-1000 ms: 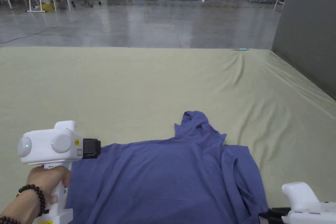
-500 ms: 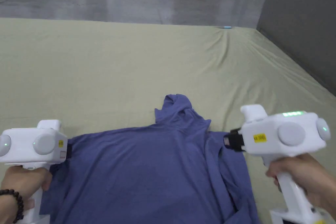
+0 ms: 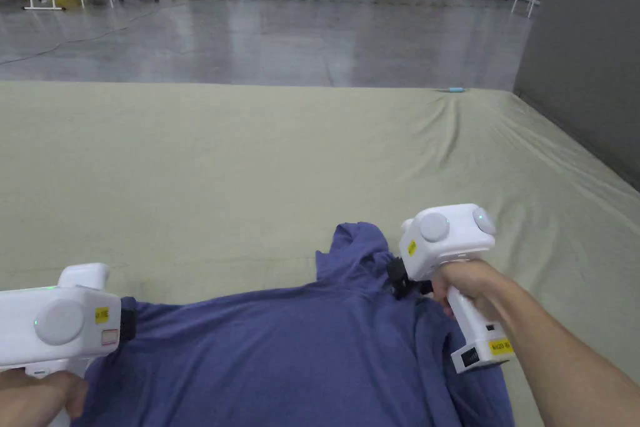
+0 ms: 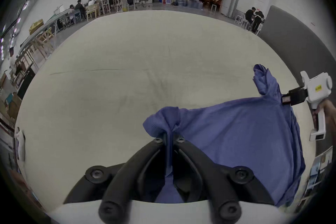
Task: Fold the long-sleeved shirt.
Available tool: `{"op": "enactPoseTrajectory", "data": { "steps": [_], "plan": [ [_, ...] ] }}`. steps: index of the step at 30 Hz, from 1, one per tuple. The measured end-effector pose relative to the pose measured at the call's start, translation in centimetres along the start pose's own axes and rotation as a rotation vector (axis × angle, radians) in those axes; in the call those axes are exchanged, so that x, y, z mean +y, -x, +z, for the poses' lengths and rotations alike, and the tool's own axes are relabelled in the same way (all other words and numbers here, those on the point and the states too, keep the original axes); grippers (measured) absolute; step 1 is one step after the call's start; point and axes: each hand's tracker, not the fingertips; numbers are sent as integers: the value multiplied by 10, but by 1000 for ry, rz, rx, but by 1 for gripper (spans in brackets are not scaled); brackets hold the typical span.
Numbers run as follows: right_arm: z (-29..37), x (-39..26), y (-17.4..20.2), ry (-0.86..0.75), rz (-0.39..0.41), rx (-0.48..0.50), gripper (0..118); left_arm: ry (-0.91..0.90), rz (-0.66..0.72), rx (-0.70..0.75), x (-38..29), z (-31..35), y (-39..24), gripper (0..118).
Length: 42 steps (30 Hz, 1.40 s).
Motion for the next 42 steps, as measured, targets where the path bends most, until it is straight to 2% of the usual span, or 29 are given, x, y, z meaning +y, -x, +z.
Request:
{"op": "enactPoseTrajectory", "data": {
  "steps": [2,3,6,8,13,15,20,24,27,29,32,33,36,38,42],
  "plan": [
    [-5,-5,5,3,31,-3,8,0,3,3,1,-2,2,0],
    [-5,-5,7,-19,55,-43,3,0,6,1,1,-3,2,0],
    [0,-2,2,-13,28,-18,2,6,17,0,3,-4,3,0],
    [16,-4,0,-75,19,-13,2,0,27,2,3,5,2,0],
    [107,-8,-9,-239,14,76,2,-125,74,-77,25,55,5,0],
    [150,-3,-13,-322,35,95,2,-207,82,-100,43,84,5,0],
    [274,20,-14,-508,117,41,2,-361,100,-142,100,161,2,0],
    [375,58,-14,-675,107,5,2,-479,50,-109,166,221,-5,0],
    [438,90,-10,-798,85,-38,2,-571,83,-100,217,262,-8,0],
    [476,112,-9,-870,67,-31,2,-625,82,-92,253,286,-12,0],
    [525,139,-3,-961,55,-115,2,-675,48,-42,295,316,-24,0],
    [538,145,-4,-1001,26,-140,2,-683,50,-38,306,325,-27,0],
    [577,157,-7,-1094,-86,-134,2,-748,90,-63,335,347,-34,0],
    [593,161,-8,-1133,-95,-165,2,-755,90,-71,349,356,-40,0],
    [599,160,-9,-1110,-74,-199,2,-747,79,-64,355,358,-50,0]
  ]
}}
